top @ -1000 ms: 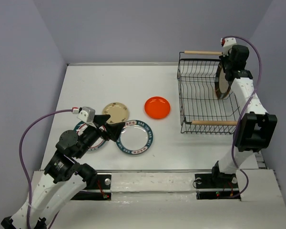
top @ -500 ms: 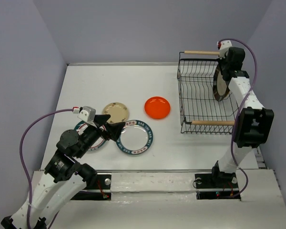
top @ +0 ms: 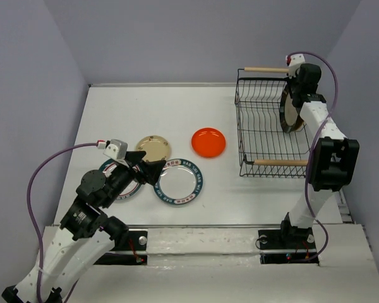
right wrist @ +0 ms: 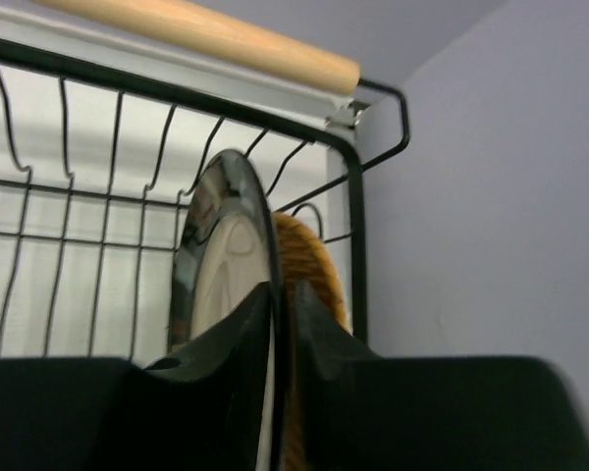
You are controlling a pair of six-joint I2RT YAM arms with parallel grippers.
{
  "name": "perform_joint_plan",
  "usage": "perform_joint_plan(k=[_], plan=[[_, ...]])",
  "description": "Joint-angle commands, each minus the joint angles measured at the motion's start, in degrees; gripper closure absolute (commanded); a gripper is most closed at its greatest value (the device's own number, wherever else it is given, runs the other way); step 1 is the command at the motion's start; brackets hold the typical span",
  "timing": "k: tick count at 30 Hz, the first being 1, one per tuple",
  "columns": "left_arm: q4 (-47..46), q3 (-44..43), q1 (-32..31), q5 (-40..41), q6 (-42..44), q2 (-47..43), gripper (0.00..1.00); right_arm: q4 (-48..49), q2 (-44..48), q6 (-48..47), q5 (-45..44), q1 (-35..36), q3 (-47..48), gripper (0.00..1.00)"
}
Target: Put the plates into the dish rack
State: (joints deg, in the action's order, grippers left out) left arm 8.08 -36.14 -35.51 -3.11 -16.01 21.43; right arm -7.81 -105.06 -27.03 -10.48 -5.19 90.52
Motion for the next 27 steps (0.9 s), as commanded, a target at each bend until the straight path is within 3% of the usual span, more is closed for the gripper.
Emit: perform_joint_plan(k=[1,4,11,15,18,24,25,27], plan=[[-1.8,-1.7,0.8,1.3,-0.8,0.9,0.01,10.7,0.4,-0.5,-4.0,-0.3,2.5,0.72],[-2.2,-1.6,1.2,1.1,-1.2,1.1,0.01,11.3,-0.3,0.3,-5.9,-0.3,3.1,0.54],[-2.8,-1.3,2.1,1.2,-2.0,1.9,0.01,11.2,1.2,5.5,-8.3,0.3,6.2,0.30],[-3.0,-1.2,2.7,2.5,-3.8,2.5,0.01,10.9,3.9,14.2,-7.5,1.5,6.7,0.20],[-3.0,-1.4,3.3,4.7,-4.7,3.1,0.01,10.7,6.6,20.4,-4.6,3.9,6.6,0.18],[-2.5,-1.9,5.3,6.3,-4.5,3.5,0.01,10.7,12.1,26.4,2.2,15.9,5.1,0.19],[-2.5,-1.9,6.1,6.6,-4.4,3.5,0.01,10.8,12.7,26.8,6.5,17.6,4.1,0.21],[-3.0,-1.9,7.2,7.2,-3.9,3.3,0.01,10.5,13.6,31.1,12.6,22.3,3.1,0.38]])
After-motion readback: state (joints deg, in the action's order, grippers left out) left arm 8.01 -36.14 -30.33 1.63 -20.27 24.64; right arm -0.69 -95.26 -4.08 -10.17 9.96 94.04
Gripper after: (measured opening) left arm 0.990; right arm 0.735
